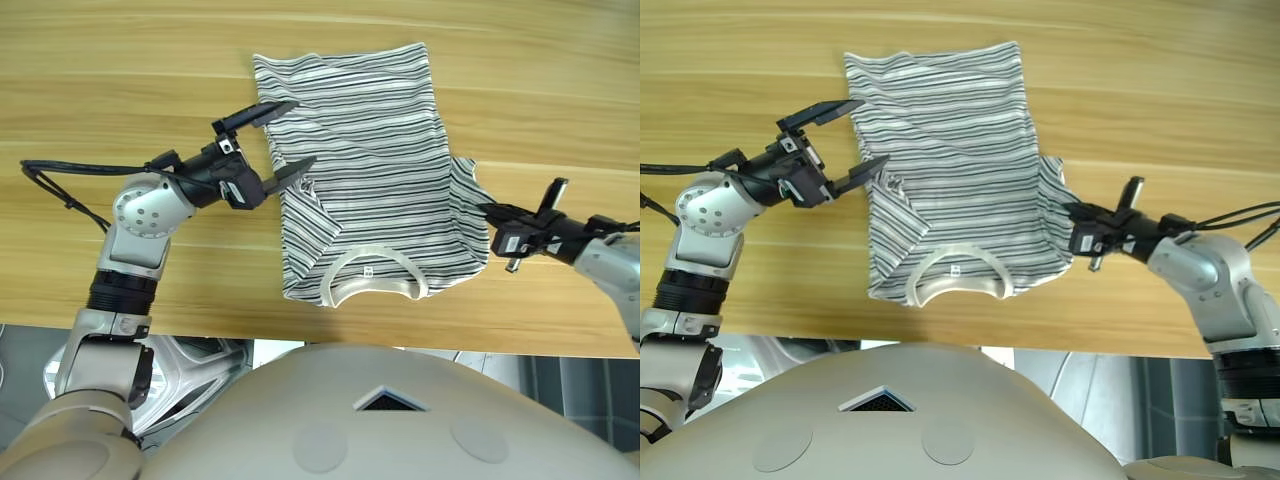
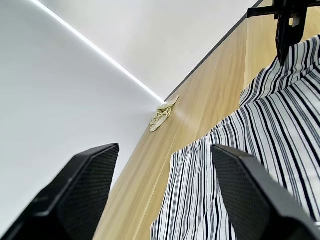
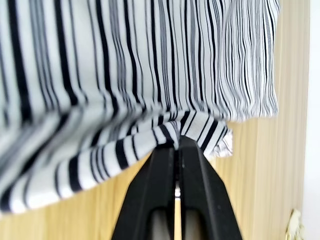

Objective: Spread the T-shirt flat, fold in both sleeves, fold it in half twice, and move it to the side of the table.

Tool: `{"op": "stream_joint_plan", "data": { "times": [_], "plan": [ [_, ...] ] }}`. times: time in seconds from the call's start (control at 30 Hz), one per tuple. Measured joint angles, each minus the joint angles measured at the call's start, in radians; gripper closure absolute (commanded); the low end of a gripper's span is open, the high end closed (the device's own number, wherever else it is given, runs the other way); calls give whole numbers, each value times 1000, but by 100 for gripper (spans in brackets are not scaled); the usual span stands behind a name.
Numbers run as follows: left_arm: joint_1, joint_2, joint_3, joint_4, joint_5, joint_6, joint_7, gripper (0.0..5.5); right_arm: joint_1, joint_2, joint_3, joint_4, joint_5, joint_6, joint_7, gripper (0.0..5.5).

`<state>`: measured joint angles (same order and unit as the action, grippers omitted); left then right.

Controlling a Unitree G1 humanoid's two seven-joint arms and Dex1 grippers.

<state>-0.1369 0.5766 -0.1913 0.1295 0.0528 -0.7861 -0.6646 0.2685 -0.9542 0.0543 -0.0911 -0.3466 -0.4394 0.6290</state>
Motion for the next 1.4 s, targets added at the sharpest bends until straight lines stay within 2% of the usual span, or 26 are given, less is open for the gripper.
{"op": "stream_joint_plan", "data": {
  "times": [0.23, 0.73, 1.1, 1.4],
  "plan": [
    [0, 0, 0, 20, 4, -14, 7, 207, -32, 17, 112, -82, -77, 16, 61, 546],
    [0, -10, -13, 53, 31, -21, 26, 207, -165, 43, 154, -132, -104, 52, 113, 546],
    [1, -10, -21, 61, 32, -21, 27, 207, -214, 85, 270, -90, -180, 64, 135, 546],
    [-5, -20, -30, 82, 34, -23, 27, 207, -229, 101, 278, -88, -163, 63, 139, 546]
  ]
}}
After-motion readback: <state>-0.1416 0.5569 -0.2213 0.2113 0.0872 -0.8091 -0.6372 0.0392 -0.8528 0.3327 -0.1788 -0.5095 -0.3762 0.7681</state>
